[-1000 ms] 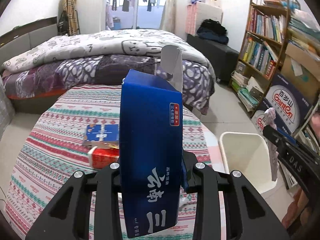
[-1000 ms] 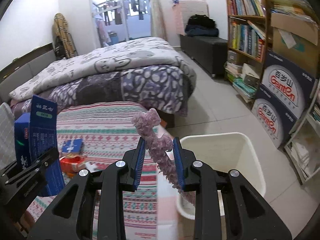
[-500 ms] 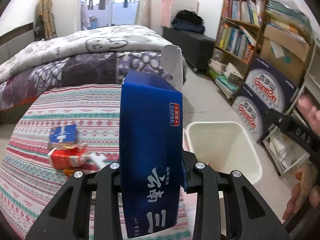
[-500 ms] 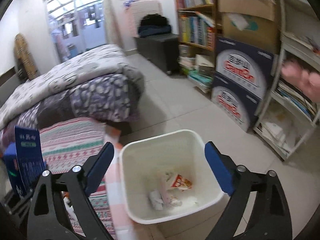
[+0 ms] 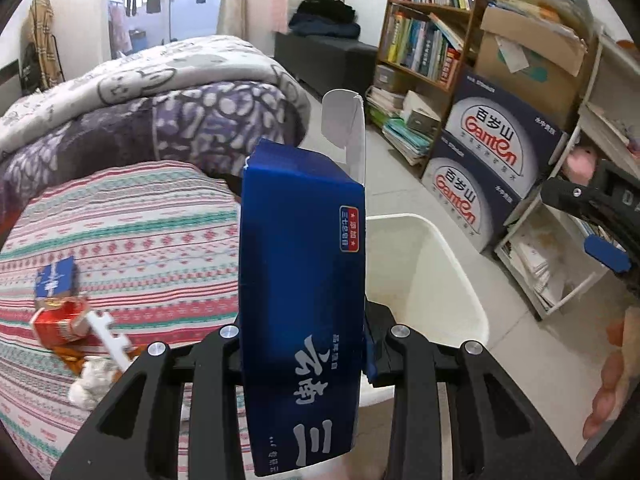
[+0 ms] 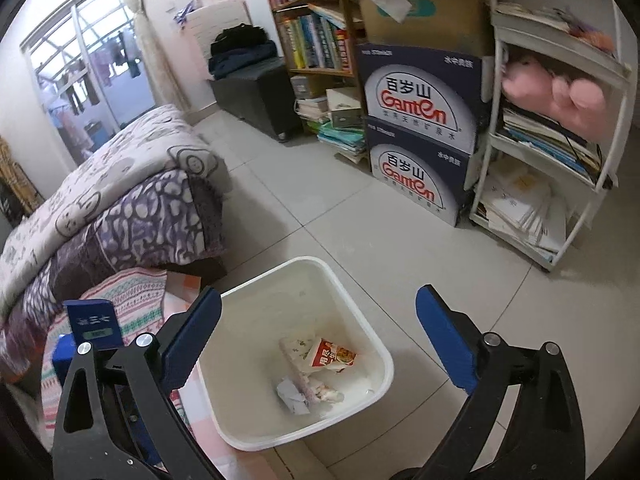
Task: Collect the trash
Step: 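Lower the blue box into the bin and open the left gripper, then return the left gripper to the bed and grasp the white tissue bundle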
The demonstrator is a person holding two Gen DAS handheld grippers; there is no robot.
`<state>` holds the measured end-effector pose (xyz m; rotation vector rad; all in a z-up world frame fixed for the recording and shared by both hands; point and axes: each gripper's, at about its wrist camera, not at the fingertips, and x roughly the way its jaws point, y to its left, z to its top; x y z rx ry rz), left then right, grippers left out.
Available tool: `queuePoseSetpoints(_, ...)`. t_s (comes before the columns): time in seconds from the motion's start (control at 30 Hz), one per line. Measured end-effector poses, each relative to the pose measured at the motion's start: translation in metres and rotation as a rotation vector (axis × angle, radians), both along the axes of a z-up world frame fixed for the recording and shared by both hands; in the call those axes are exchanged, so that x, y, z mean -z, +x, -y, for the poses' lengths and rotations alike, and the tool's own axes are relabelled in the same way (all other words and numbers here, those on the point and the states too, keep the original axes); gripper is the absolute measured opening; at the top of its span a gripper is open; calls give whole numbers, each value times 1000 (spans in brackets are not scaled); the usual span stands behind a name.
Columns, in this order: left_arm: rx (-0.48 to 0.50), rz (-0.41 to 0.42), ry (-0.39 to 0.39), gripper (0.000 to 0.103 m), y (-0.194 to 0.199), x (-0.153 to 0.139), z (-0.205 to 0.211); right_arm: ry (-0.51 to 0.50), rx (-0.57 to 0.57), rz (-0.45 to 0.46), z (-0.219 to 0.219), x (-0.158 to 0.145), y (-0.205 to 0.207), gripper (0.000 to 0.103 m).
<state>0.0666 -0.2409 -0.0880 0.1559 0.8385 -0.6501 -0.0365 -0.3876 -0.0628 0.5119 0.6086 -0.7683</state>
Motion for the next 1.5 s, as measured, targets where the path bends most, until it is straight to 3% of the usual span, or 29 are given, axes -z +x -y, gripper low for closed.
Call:
queuePoseSetpoints(0.17,17,-38,-13,34,4,2,20,-7,16,8,6,-2,-7,94)
queuePoseSetpoints(0.27,34,-98,-66,34,9,3,30,-6,25,15,8,-2,-11,94)
queuePoseSetpoints(0.3,52,-112,-86,42,9,3,34,-7,25,15,9,-2,-12,94)
queuePoseSetpoints(0.33,64,-117,-92,64,9,4,38,-10,26,13,9,-2,-13,94)
queuePoseSetpoints(0.4,51,-112,-105,80,8,4,37,-15,30,14,11,-3,-14,95)
queuePoseSetpoints(0.63,5,-112,-74,80,9,4,20,-19,12,32,2,-5,-13,96)
queuePoseSetpoints(0.83,-26,-41,25,81,6,2,-7,-46,-53,-22,-20,0,4,96)
queuePoseSetpoints(1.1,-65,-45,193,83,17,15,-54,-42,-172,-77,-60,10,34,96)
queuePoseSetpoints(1.27,-63,-83,304,83,29,29,-86,-37,-252,-122,-86,18,53,96)
queuePoseSetpoints(1.5,34,-198,468,83,51,51,-131,9,-365,-179,-116,32,76,96)
